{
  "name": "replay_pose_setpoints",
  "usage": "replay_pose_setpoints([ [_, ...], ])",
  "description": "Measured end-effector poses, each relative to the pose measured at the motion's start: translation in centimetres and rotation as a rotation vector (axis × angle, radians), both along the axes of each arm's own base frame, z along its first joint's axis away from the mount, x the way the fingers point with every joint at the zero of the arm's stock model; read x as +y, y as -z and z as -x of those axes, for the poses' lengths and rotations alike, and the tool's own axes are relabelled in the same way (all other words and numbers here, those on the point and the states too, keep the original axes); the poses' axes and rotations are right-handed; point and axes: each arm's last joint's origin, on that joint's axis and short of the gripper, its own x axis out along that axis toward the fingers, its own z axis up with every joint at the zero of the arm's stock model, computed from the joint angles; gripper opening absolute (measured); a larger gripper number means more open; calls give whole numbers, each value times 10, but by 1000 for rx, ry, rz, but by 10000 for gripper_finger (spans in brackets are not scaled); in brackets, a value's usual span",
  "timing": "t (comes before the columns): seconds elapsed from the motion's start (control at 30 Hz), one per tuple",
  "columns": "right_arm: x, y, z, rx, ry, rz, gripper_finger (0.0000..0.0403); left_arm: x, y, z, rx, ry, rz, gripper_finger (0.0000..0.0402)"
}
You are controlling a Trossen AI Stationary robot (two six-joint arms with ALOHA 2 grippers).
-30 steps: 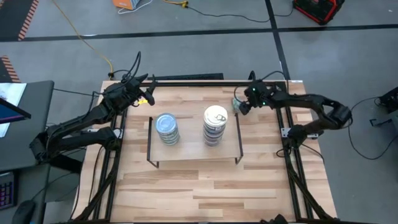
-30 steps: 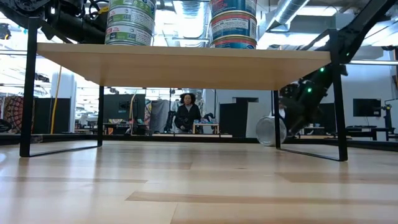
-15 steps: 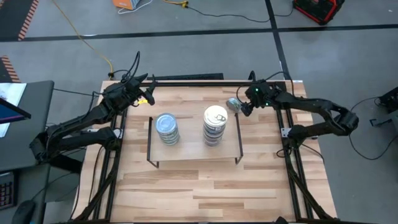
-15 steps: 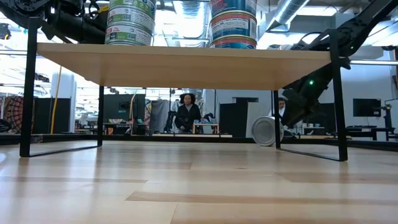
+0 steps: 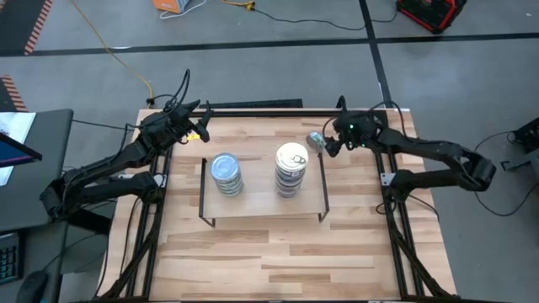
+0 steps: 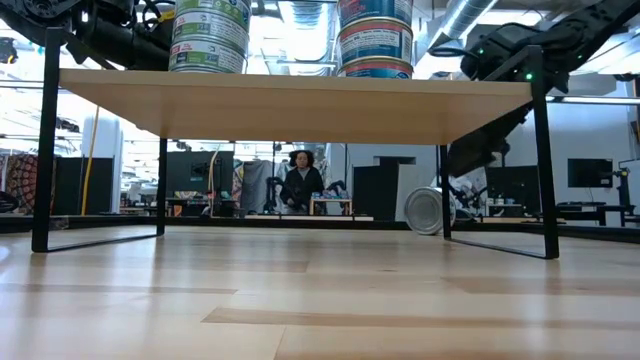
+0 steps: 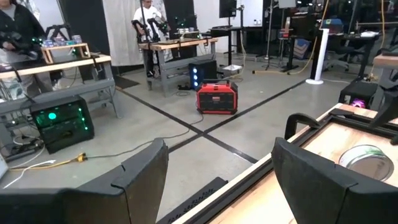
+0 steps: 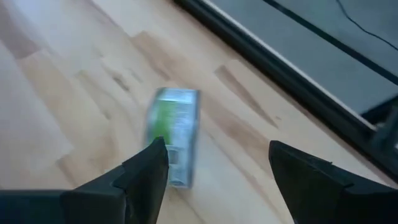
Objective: Stack canned seafood by type on shelf
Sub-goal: Stack the green tuna can on top of the green tuna can on the shelf
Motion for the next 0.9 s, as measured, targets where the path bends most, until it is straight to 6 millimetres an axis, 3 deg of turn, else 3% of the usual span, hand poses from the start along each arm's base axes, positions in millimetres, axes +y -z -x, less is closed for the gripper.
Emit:
replay_pose_setpoints([
  [0.27,-1,10,-22,-77,-78,-28,301,0,0,0,-4,0,3,272],
  [0.9,-8,29,-27,6,-87,-57,301,0,1,0,8,0,2,272],
])
